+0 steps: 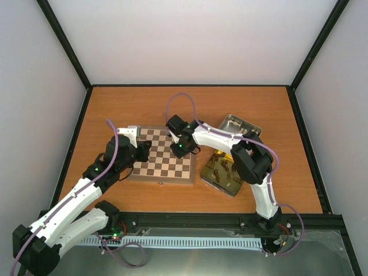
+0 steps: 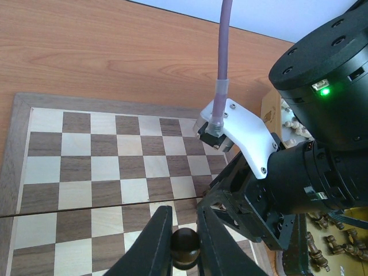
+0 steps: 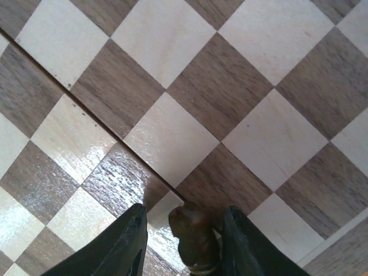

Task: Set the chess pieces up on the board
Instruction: Pick up the chess piece from the chessboard.

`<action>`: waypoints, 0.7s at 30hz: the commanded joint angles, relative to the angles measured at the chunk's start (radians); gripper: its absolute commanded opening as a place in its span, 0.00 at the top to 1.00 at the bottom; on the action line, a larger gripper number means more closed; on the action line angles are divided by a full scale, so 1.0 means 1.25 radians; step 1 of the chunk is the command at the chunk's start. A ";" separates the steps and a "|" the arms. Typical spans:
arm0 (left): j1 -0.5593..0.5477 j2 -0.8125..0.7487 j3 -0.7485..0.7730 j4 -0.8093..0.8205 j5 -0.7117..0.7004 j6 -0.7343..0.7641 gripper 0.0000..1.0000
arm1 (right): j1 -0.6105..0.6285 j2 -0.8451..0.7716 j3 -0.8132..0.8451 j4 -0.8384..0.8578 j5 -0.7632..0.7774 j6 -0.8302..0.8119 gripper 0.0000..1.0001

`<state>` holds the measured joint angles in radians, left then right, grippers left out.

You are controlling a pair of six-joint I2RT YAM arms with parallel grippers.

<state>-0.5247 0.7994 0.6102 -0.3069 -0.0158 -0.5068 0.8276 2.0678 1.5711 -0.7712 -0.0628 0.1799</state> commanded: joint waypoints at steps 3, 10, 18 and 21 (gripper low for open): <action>-0.009 -0.001 0.010 0.024 -0.006 -0.008 0.94 | 0.003 0.027 0.021 -0.035 0.040 -0.017 0.68; -0.009 -0.005 0.012 0.022 -0.009 -0.008 0.94 | 0.003 0.022 0.038 -0.032 0.054 0.004 0.81; -0.009 -0.007 0.003 0.021 -0.002 -0.019 0.94 | 0.002 -0.080 -0.055 0.157 0.075 0.095 0.82; -0.009 -0.010 -0.002 0.025 0.009 -0.020 0.94 | 0.003 -0.141 -0.141 0.271 0.068 0.128 0.82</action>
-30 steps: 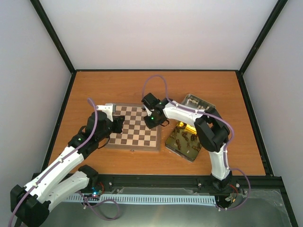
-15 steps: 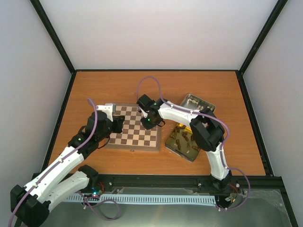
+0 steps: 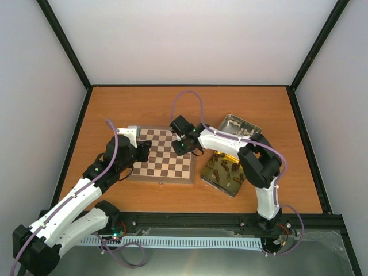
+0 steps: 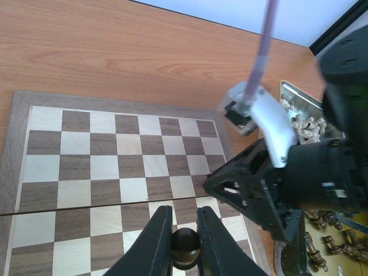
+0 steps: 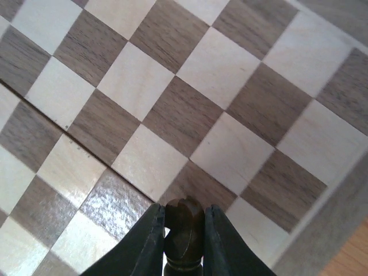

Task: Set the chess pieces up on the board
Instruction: Pick up the chess piece from the chessboard.

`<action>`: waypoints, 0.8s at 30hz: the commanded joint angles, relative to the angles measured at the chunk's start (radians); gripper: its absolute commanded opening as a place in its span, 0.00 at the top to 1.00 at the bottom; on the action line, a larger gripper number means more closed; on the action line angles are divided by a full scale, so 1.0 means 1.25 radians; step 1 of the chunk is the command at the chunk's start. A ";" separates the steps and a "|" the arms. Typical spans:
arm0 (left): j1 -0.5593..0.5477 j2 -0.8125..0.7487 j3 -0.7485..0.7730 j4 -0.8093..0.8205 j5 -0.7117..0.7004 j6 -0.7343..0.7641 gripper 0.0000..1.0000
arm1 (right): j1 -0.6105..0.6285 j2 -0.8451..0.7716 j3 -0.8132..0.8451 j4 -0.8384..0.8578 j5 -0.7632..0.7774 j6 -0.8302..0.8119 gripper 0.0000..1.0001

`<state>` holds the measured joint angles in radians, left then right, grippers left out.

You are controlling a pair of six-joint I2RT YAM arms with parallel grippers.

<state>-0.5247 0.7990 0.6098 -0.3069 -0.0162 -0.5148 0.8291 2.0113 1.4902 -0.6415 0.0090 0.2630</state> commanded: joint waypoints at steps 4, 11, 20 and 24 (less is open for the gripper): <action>-0.007 -0.004 -0.014 0.049 0.042 -0.004 0.94 | 0.001 -0.170 -0.180 0.311 0.010 0.106 0.83; -0.007 0.033 -0.025 0.121 0.202 0.030 0.95 | 0.000 -0.306 -0.369 0.523 0.022 0.166 0.83; -0.007 0.078 -0.027 0.221 0.465 0.047 0.97 | -0.034 -0.497 -0.620 0.765 -0.129 0.231 0.83; -0.007 0.092 -0.034 0.268 0.548 0.042 0.97 | -0.061 -0.580 -0.691 0.768 -0.150 0.249 0.83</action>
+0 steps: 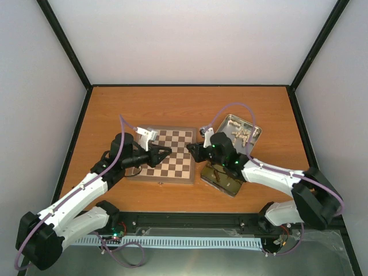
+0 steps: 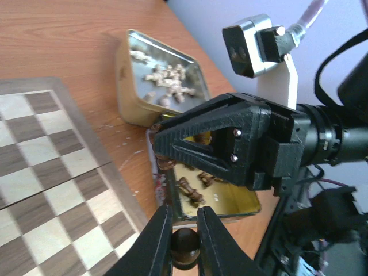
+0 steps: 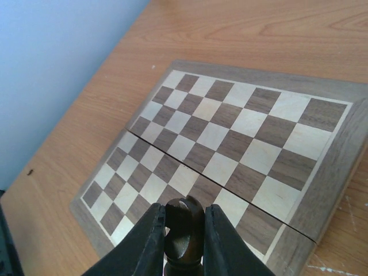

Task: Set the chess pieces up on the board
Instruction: Pick up the chess piece from the chessboard, then place the chess piece in the storage box.

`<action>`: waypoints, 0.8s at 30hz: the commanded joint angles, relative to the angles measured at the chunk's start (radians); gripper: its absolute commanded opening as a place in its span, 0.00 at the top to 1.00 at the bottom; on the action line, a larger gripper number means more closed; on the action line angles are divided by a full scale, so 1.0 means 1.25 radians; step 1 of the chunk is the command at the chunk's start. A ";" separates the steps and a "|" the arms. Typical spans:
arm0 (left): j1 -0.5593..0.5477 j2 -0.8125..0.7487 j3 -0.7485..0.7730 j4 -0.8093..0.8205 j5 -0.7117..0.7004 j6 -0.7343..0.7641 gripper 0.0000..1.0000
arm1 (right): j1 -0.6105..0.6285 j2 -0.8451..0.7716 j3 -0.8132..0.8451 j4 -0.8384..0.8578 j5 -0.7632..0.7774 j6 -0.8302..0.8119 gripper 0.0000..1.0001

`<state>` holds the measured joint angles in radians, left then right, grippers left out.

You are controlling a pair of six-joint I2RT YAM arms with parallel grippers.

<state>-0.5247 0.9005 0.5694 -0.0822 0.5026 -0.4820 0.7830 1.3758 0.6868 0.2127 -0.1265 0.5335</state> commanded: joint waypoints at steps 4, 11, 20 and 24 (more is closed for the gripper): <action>-0.008 0.035 -0.002 0.137 0.214 0.004 0.97 | -0.045 -0.164 -0.110 0.033 -0.011 0.050 0.83; -0.009 0.079 0.002 0.208 0.333 -0.024 0.96 | -0.051 -0.233 -0.154 -0.122 0.120 0.091 0.83; -0.009 0.088 0.016 0.208 0.383 -0.011 0.96 | -0.051 -0.245 -0.185 -0.235 0.211 0.132 0.83; -0.009 0.089 0.022 0.212 0.388 -0.009 0.96 | -0.051 -0.240 -0.184 -0.227 0.188 0.122 0.83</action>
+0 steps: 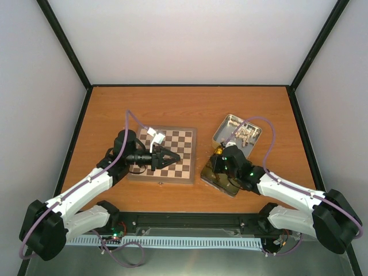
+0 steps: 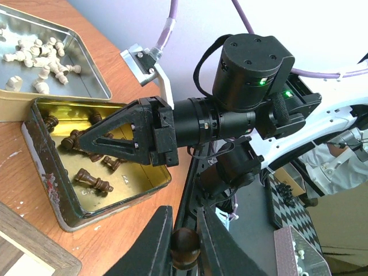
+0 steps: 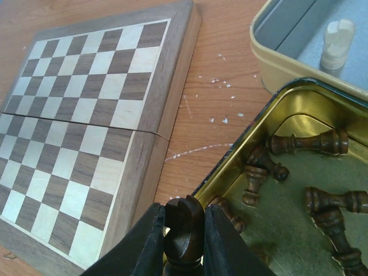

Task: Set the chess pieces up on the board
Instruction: Place the chess piece in the storage box.

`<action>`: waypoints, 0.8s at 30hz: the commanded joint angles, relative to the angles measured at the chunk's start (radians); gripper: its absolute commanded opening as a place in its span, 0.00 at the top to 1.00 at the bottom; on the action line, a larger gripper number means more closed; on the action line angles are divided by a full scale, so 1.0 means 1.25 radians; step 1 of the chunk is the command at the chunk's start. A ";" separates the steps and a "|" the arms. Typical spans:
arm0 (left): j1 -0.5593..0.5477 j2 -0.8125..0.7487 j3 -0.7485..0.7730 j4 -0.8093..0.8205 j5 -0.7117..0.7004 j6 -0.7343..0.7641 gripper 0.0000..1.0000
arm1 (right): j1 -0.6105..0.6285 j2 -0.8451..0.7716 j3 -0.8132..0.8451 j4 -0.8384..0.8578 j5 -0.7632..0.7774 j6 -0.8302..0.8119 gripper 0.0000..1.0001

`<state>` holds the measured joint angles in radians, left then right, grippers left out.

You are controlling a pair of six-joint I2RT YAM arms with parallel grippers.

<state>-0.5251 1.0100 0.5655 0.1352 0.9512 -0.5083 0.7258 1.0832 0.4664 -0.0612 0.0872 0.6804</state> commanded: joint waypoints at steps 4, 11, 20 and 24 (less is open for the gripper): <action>-0.009 0.003 0.027 0.039 0.009 0.012 0.95 | -0.006 -0.014 -0.013 0.068 -0.050 -0.031 0.82; -0.008 0.005 0.036 0.039 0.005 0.012 0.94 | -0.005 0.015 -0.001 -0.024 0.075 0.010 0.83; -0.008 -0.009 0.053 0.015 -0.034 0.039 0.95 | -0.005 0.055 -0.009 -0.028 0.090 0.023 0.82; -0.009 -0.017 0.059 -0.042 -0.172 0.052 0.95 | -0.005 0.050 -0.006 -0.006 0.064 0.002 0.83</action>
<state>-0.5251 1.0088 0.5922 0.1261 0.8898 -0.4946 0.7242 1.1511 0.4572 -0.0963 0.1619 0.6983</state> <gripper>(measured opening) 0.108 0.179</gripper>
